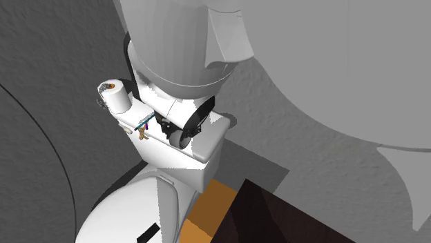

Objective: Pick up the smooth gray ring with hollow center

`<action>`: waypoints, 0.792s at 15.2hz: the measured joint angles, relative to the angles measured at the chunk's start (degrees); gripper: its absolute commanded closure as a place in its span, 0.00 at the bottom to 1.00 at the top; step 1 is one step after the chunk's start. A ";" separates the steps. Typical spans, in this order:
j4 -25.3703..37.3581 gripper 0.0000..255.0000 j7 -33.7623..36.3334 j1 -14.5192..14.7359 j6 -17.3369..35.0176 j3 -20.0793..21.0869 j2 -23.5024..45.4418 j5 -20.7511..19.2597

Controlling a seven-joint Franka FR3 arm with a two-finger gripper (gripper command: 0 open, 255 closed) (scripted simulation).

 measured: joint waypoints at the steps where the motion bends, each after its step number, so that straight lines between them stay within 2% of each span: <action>1: -0.16 1.00 0.30 0.09 -0.06 -0.15 -0.22 -0.28; 12: -3.01 1.00 8.47 2.75 -3.00 -3.88 -7.85 -8.64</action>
